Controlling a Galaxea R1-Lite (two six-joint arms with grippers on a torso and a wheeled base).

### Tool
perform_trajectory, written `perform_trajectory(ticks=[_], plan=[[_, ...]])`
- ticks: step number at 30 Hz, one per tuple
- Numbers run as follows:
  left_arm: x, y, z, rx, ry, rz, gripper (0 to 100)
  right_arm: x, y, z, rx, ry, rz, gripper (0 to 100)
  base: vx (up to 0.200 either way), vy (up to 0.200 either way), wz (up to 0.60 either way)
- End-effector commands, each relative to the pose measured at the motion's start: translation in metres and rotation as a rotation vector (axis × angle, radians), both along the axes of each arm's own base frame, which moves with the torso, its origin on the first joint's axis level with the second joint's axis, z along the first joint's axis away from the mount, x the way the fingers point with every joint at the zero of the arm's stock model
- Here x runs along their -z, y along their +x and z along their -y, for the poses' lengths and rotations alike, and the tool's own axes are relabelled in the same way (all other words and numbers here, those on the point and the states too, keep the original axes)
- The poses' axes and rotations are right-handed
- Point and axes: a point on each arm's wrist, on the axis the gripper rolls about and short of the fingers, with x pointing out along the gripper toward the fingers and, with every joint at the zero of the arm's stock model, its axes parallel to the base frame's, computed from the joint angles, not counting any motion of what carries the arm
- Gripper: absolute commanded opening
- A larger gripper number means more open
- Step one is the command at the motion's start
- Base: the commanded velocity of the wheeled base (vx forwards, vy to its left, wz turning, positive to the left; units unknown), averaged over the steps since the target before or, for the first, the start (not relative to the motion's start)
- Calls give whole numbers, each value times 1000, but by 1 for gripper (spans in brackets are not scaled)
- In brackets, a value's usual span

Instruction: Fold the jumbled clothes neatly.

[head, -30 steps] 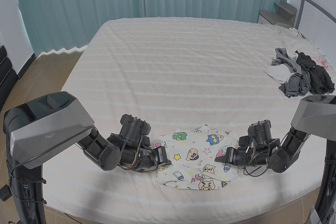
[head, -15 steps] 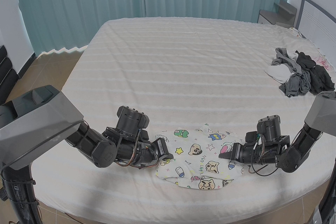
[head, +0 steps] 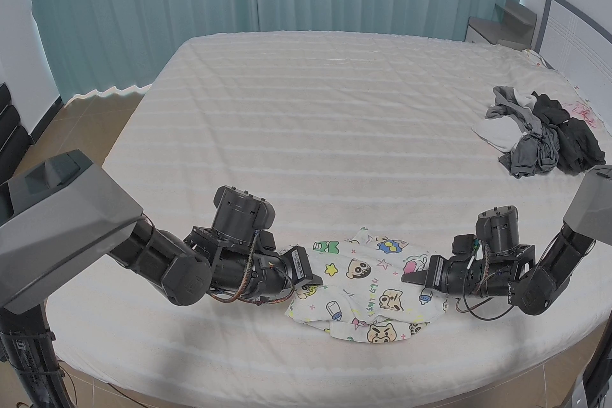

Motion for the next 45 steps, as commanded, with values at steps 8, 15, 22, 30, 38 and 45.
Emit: perform_trajectory(ticks=[8, 15, 22, 30, 38, 45], plan=[[-29, -15, 18, 31, -26, 84, 0, -28, -20, 6, -6, 37, 102, 0, 0, -200, 0], [-38, -20, 31, 64, -31, 93, 0, -38, -26, 11, 5, 44, 131, 0, 0, -200, 0], [-35, -19, 33, 66, -22, 82, 0, -35, -29, 17, 22, 27, 122, 0, 0, -200, 0], [-18, -24, 26, 58, 20, 32, 0, -12, -43, 19, -6, -28, 28, 0, 0, -175, 0], [6, -32, 4, -4, 118, -31, 0, 14, -47, 15, -37, -61, -74, 0, 0, 0, 0], [20, -36, 2, -2, 147, -68, 0, 21, -53, 0, -96, -75, -98, 0, 0, 0, 0]])
